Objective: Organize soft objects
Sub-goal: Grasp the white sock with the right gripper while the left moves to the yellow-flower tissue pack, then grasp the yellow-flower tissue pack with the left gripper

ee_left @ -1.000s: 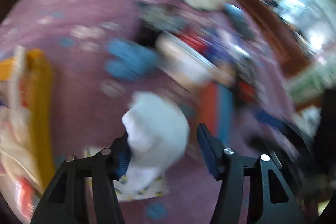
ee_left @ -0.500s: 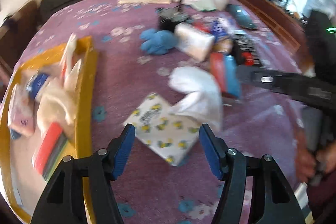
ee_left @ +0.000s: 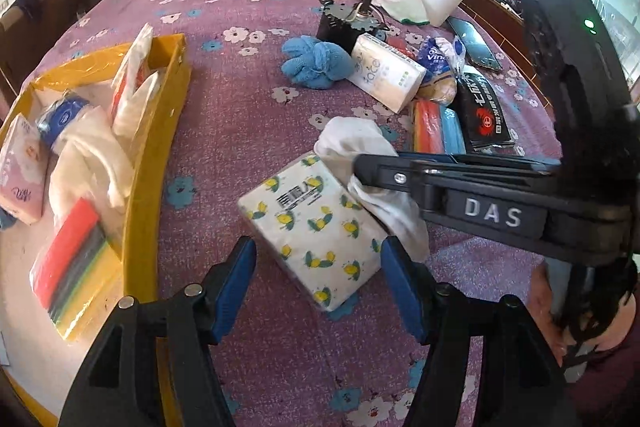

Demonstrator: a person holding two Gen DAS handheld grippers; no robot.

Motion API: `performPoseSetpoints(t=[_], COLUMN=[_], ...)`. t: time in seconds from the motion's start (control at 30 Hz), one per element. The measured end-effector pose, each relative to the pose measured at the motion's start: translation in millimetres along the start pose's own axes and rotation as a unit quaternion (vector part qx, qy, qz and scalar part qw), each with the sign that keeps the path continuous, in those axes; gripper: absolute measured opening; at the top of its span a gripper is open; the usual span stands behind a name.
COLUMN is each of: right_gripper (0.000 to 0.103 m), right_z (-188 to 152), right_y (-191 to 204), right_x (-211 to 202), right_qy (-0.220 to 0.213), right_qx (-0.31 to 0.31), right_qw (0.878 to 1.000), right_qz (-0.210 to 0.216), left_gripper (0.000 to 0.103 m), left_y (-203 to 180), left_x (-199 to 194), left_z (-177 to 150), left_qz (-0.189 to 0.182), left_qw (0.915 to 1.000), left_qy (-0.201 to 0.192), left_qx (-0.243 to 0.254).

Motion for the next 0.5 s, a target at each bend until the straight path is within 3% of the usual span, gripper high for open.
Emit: performPoseSetpoints(t=[0.27, 0.4, 0.5], right_gripper=[0.018, 0.018, 0.018], right_z=[-4, -8, -8], right_y=[-26, -33, -34], right_x=[-71, -91, -98], right_qy=[-0.078, -0.094, -0.104], right_qx=[0.022, 0.026, 0.031], right_qw=[0.997, 0.995, 0.994], right_qz=[0.001, -0.004, -0.007], left_gripper=[0.074, 0.077, 0.077], left_y=[-18, -31, -31], left_x=[28, 37, 37], left_z=[15, 21, 27], left_qz=[0.009, 0.059, 0.045], left_qw=[0.9997, 0.9971, 0.9988], left_qy=[0.020, 0.016, 0.010], left_qx=[0.009, 0.044, 0.017])
Point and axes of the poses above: each gripper's, at about its wrist camera, not at the fingertips, and x roughly the way its jaws point, y to its left, z to its top, the point moved 7 cm from there along x, roughly the way its jaws point, and after that the axes turned 8 degrees about x, right-handed, at the moved point
